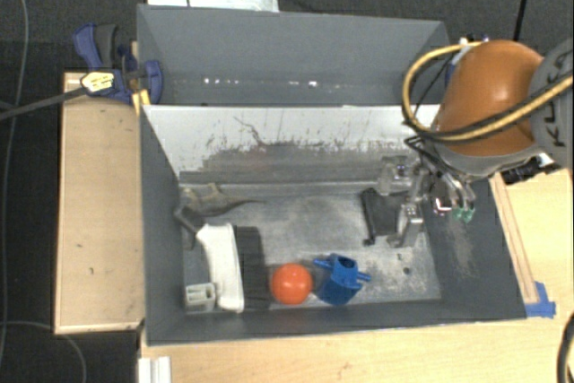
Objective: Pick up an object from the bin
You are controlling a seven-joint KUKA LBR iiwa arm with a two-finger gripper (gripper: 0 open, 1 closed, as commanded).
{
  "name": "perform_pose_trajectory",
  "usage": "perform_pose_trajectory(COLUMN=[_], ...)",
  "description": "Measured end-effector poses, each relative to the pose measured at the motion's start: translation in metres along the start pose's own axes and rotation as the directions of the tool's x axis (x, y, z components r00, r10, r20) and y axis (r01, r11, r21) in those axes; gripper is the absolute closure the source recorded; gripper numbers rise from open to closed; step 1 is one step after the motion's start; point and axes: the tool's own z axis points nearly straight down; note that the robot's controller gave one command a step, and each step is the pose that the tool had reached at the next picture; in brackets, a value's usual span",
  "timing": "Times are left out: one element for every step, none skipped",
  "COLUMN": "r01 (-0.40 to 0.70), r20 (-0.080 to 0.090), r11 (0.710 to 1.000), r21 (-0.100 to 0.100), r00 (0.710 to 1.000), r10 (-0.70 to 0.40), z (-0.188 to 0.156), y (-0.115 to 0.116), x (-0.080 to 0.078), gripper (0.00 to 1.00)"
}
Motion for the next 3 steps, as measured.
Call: perform_pose_trajectory(r01=[0.001,0.052,0.08], r20=[0.008,0.013,0.011], r11=[1.0,0.999,0.997], r21=[0.001,0.002,0.001], r00=[1.0,0.999,0.997], r10=[-0.001,-0.052,-0.08], z=[-0.005,0.04,0.094], y=[0.0,0.012,0.011], x=[-0.001,0.007,0.018], gripper=[0.0,0.0,0.0])
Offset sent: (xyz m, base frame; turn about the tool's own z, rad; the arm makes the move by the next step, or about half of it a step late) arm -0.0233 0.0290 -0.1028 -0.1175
